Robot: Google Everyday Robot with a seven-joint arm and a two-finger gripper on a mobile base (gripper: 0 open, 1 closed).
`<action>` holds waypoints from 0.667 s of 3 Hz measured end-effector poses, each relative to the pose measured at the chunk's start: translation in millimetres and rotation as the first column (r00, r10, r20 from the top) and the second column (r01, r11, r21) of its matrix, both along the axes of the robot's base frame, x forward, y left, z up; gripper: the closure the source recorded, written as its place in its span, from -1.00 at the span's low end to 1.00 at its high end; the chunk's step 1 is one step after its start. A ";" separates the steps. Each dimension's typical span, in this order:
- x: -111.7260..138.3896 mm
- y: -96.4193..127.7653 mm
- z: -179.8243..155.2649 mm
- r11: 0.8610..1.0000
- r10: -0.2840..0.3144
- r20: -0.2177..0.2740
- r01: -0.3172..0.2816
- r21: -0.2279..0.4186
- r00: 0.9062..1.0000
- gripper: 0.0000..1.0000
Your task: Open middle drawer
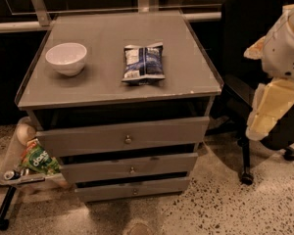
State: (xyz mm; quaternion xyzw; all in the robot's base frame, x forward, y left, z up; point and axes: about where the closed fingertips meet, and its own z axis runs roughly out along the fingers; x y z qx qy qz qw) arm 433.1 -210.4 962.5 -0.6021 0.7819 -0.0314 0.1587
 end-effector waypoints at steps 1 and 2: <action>-12.3 20.6 -49.5 0.998 0.005 -0.047 -0.002 0.056 0.999 -1.00; -25.6 37.1 -123.1 0.994 0.000 -0.145 0.016 0.112 0.989 -1.00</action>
Offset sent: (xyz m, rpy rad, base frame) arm -0.0421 0.0560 -0.2190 0.1832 0.2842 -0.0234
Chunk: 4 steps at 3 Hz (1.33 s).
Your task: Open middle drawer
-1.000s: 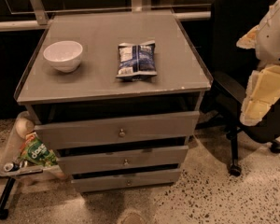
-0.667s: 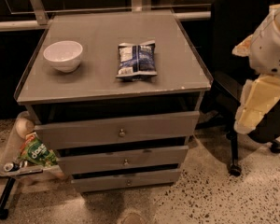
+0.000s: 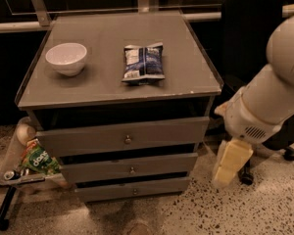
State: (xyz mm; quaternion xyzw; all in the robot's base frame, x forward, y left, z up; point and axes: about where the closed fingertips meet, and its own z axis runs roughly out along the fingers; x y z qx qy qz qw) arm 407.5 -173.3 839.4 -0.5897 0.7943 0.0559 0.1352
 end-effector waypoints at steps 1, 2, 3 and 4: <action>-5.6 12.6 -53.3 0.997 -0.032 -0.139 0.041 0.063 0.990 -1.00; -5.6 12.6 -53.3 0.997 -0.032 -0.139 0.041 0.063 0.990 -1.00; -3.7 21.6 -78.5 0.995 -0.030 -0.129 0.041 0.086 0.991 -1.00; 8.0 33.9 -117.8 0.991 -0.024 -0.114 0.039 0.126 0.993 -1.00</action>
Offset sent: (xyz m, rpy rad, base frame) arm -0.0046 0.0104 -0.0412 0.0514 0.1045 -0.0280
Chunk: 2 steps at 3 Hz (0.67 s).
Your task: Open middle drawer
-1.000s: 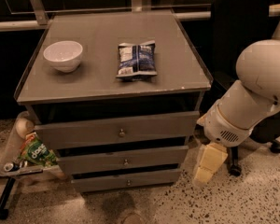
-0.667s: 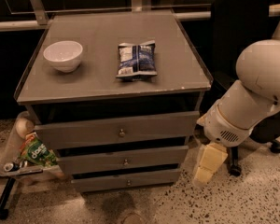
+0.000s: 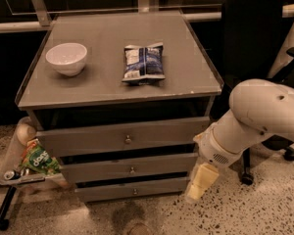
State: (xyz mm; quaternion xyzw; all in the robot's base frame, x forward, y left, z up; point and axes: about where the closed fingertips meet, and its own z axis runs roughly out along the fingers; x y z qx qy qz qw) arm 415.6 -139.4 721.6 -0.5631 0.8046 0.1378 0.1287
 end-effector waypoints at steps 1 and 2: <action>4.6 11.4 -32.5 0.998 -0.017 -0.055 0.020 0.056 0.998 -1.00; 4.6 11.4 -32.5 0.998 -0.017 -0.055 0.020 0.056 0.998 -1.00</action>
Offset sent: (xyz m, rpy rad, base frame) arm 0.0044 0.0101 -0.0269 0.0487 0.0436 -0.0168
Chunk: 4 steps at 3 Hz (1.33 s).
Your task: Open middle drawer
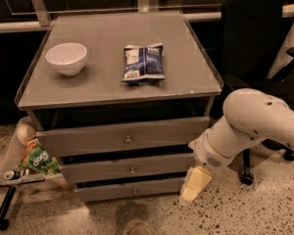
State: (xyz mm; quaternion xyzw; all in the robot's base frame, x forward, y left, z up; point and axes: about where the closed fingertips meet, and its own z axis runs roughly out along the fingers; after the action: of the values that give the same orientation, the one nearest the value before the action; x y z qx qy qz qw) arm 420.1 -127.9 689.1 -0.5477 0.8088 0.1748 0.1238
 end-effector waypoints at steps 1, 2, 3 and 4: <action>-0.2 4.4 -7.1 1.000 -0.001 -0.001 0.001 0.027 1.000 -1.00; 1.4 25.8 -29.3 0.996 0.023 0.012 -0.024 0.086 1.000 -1.00; 12.2 48.4 -50.1 0.990 0.051 0.036 -0.055 0.133 0.998 -1.00; 12.2 48.4 -50.1 0.990 0.051 0.036 -0.055 0.133 0.998 -1.00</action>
Offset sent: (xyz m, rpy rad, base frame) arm 0.0099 0.0543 -0.0577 0.1673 -0.0470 0.0458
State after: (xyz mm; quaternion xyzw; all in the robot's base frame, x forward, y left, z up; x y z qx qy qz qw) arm 432.4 -79.5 638.9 -0.5621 0.7784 0.2230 0.1687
